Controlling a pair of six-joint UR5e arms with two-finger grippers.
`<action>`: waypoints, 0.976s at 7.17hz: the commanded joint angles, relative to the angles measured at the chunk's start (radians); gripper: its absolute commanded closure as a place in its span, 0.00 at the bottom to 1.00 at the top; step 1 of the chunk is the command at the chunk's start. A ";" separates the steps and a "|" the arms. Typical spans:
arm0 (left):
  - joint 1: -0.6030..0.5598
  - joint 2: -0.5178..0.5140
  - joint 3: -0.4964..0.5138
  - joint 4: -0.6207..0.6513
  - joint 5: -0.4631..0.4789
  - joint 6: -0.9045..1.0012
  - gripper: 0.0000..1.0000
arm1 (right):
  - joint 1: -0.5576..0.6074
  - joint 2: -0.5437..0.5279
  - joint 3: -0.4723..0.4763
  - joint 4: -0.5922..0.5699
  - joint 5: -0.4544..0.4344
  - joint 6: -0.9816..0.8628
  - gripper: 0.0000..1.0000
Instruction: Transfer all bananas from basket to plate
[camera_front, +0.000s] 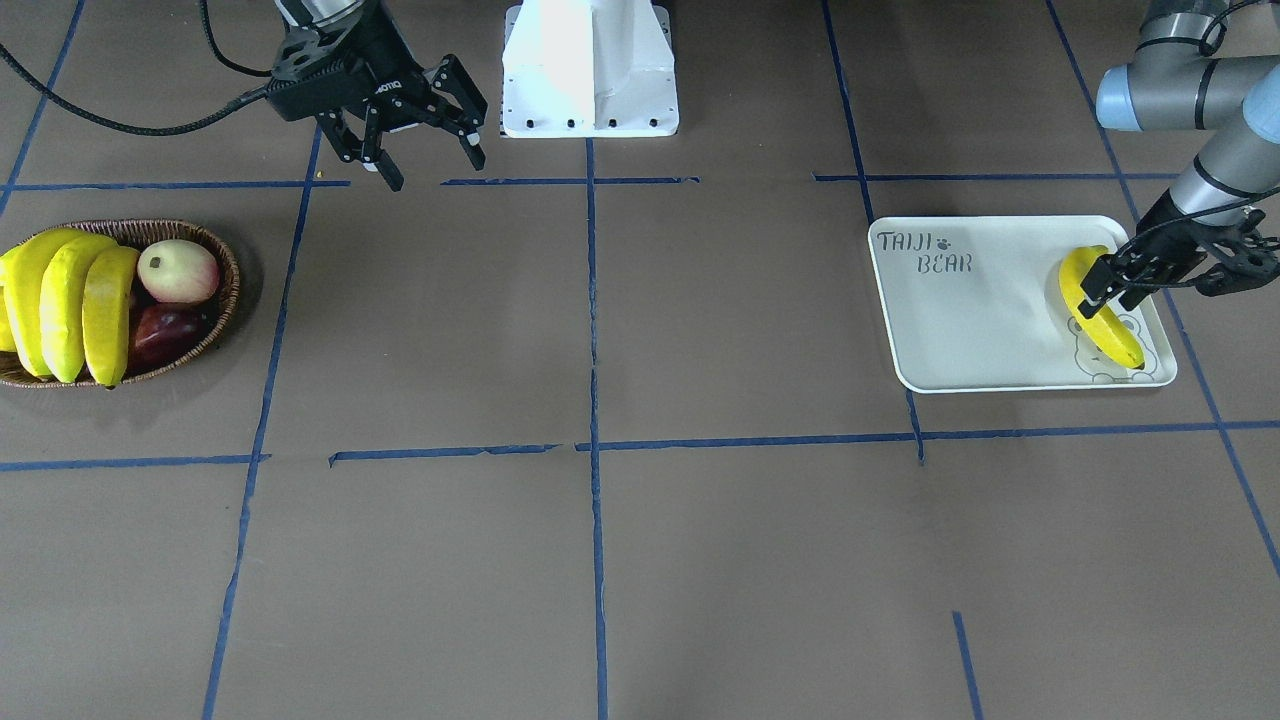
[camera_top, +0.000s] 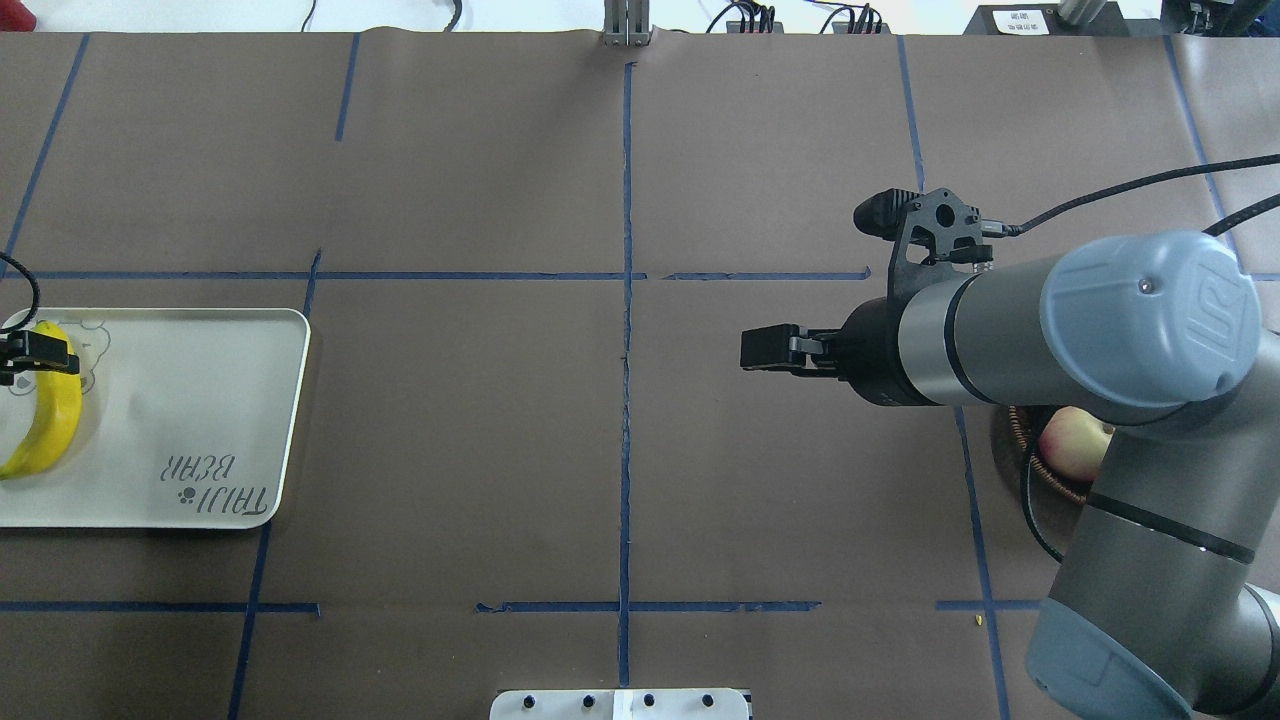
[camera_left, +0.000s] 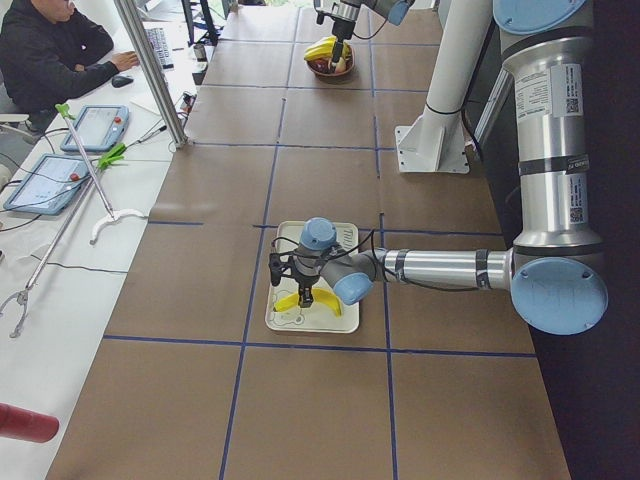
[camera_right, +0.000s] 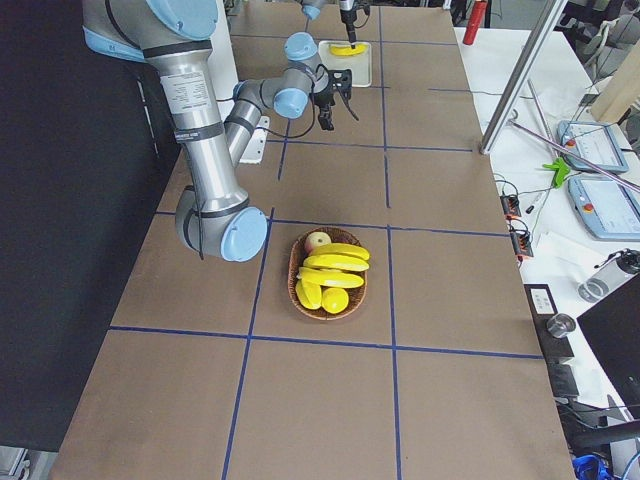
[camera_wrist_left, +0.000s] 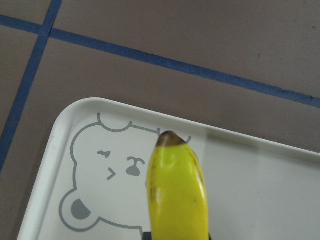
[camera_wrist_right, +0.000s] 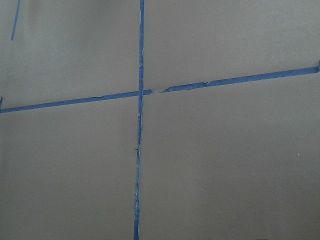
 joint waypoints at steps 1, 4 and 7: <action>-0.014 -0.002 -0.049 0.011 -0.012 0.011 0.00 | 0.042 0.002 0.002 -0.048 0.033 -0.023 0.00; -0.143 -0.028 -0.173 0.166 -0.208 0.011 0.00 | 0.272 -0.138 0.033 -0.100 0.272 -0.307 0.00; -0.142 -0.075 -0.254 0.212 -0.276 0.006 0.00 | 0.577 -0.422 0.033 -0.099 0.490 -0.766 0.00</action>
